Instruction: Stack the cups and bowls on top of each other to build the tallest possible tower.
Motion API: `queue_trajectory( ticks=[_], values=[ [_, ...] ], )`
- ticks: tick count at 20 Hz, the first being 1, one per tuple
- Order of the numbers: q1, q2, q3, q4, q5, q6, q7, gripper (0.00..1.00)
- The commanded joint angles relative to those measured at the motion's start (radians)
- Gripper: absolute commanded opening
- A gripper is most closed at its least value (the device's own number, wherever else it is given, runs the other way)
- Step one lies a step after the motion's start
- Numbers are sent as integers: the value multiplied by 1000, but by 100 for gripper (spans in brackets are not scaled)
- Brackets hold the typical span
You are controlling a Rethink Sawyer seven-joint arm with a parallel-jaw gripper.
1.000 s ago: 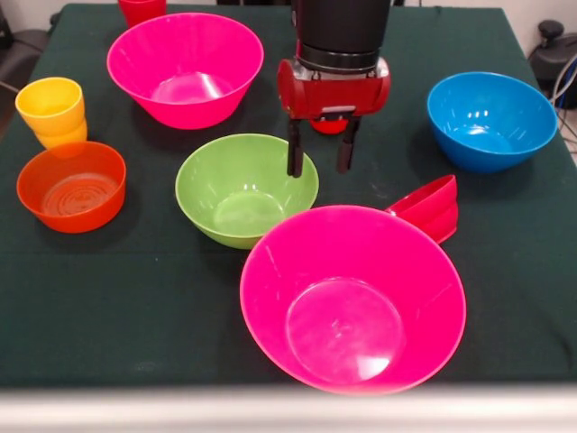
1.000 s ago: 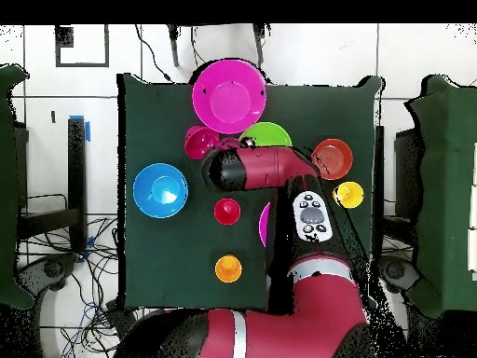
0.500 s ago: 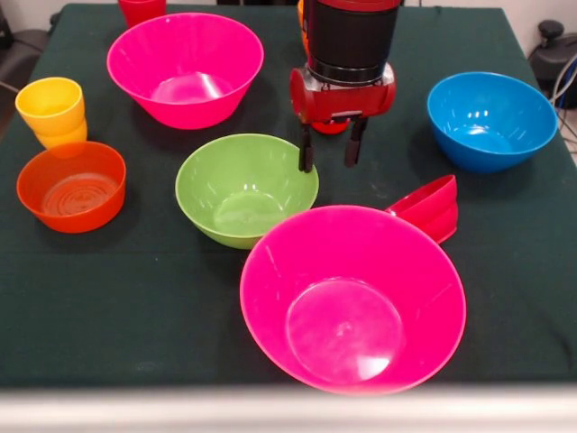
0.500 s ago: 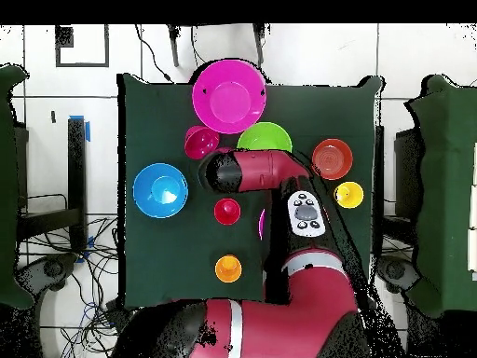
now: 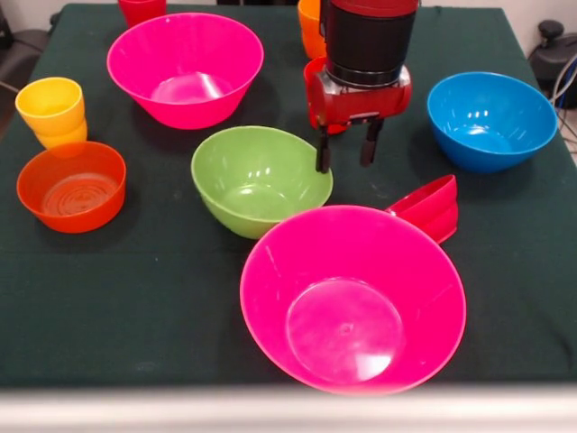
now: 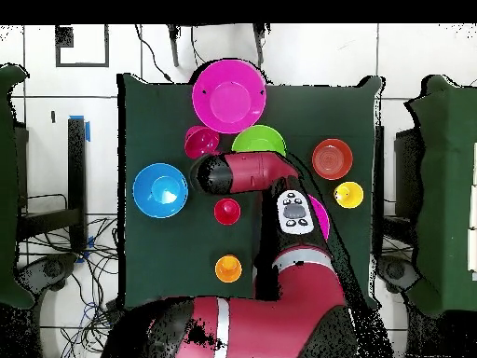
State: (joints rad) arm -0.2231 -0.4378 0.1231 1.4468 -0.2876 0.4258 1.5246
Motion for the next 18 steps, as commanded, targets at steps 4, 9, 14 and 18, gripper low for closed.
queue_trajectory(
  ticks=[4, 9, 14, 18],
  values=[
    [72, 58, 35, 27, 44, -14, 183, 100],
    [105, 56, 18, 3, 71, 11, 200, 100],
    [128, 47, 4, -14, 91, 26, 198, 100],
    [136, 20, -5, -20, 99, 31, 191, 100]
  ],
)
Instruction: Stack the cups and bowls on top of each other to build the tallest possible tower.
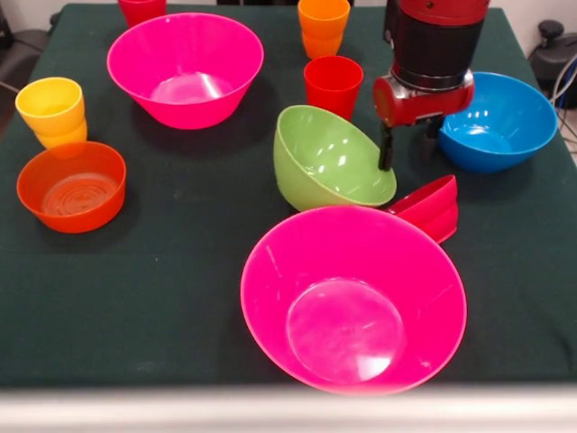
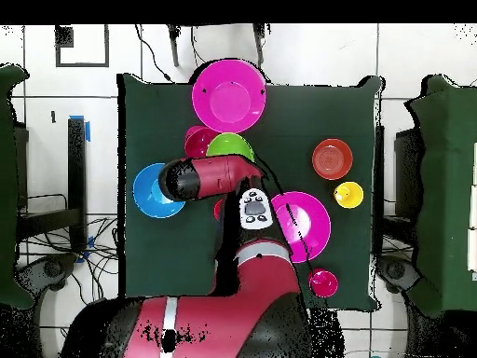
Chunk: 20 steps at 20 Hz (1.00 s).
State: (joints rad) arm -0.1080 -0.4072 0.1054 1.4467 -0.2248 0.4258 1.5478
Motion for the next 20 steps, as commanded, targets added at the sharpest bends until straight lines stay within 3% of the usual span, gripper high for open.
queue_trajectory(
  ticks=[1, 6, 14, 20],
  values=[
    [24, -25, 8, -18, 35, 34, 166, 100],
    [2, -77, 15, 17, 42, -1, 167, 100],
    [-15, -69, 41, -47, 34, 27, 113, 100],
    [-6, -96, 20, -32, 26, 2, 137, 100]
  ],
)
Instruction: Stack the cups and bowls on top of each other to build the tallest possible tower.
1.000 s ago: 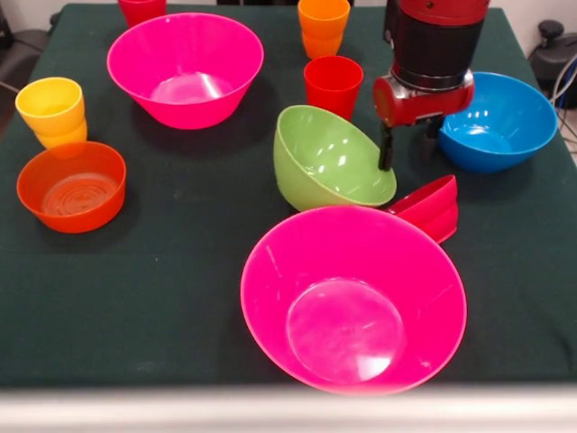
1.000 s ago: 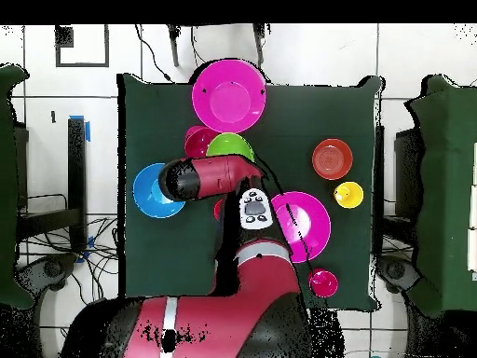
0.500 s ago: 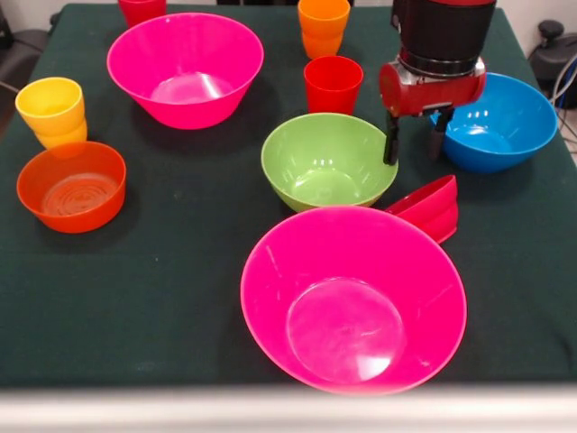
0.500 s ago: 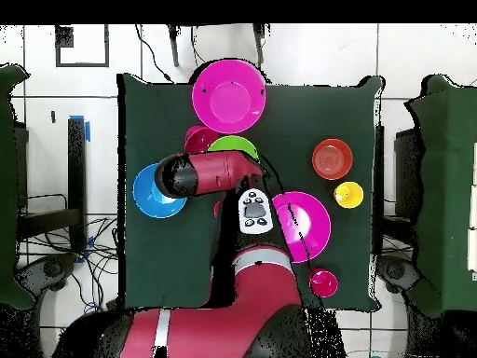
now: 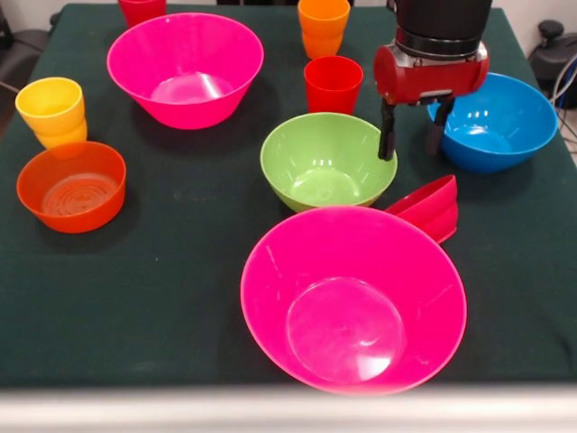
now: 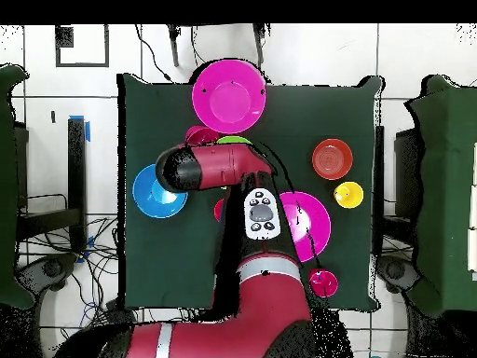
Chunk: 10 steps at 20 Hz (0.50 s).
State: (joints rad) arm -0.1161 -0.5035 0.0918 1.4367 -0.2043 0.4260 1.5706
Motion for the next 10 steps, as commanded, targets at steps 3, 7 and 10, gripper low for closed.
queue_trajectory(
  ticks=[3, 7, 10],
  values=[
    [-6, 1, 41, -26, 10, 13, 106, 100],
    [-33, 8, 78, -13, 28, 17, 91, 100],
    [-49, 39, 103, -12, 34, -9, 86, 100]
  ],
)
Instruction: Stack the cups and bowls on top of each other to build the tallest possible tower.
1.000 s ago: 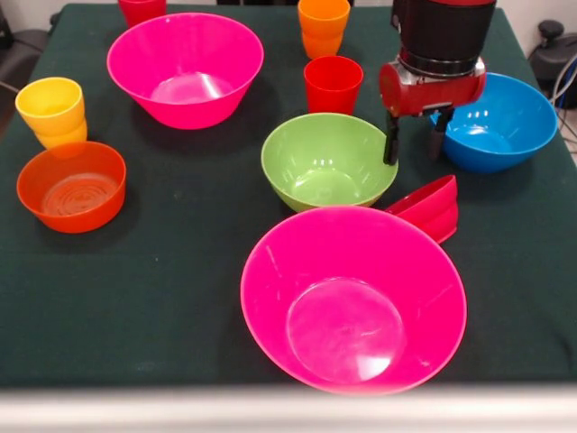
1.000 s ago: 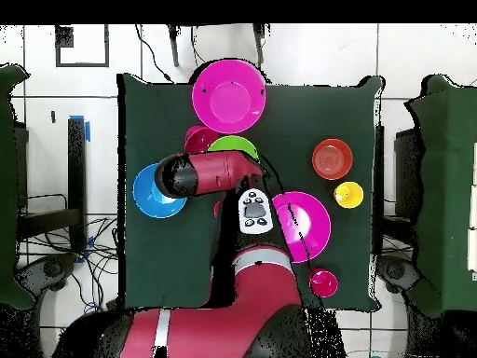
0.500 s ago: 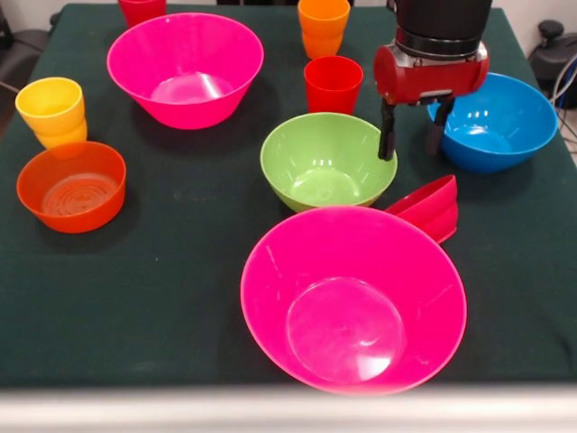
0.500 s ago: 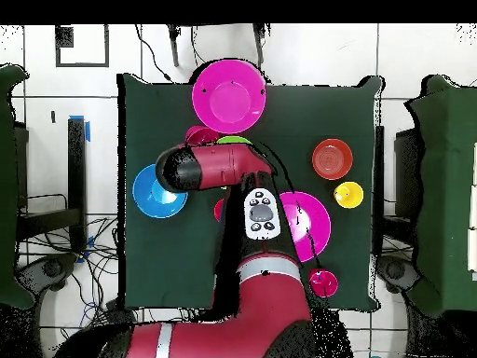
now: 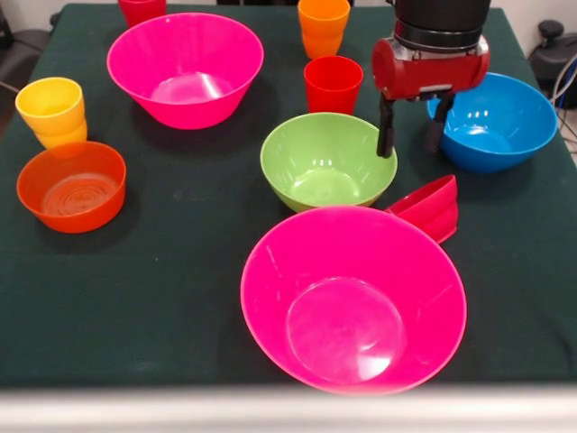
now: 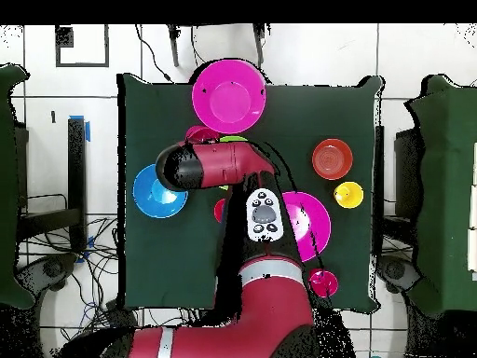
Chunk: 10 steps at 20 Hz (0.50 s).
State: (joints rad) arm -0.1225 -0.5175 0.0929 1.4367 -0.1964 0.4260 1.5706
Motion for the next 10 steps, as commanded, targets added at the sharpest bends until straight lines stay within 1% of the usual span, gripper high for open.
queue_trajectory(
  ticks=[1, 7, 10],
  values=[
    [-48, 62, 109, -8, 27, -20, 85, 100],
    [-57, 67, 126, -1, 26, -34, 83, 100],
    [-57, 86, 126, -4, 18, -58, 89, 100]
  ],
)
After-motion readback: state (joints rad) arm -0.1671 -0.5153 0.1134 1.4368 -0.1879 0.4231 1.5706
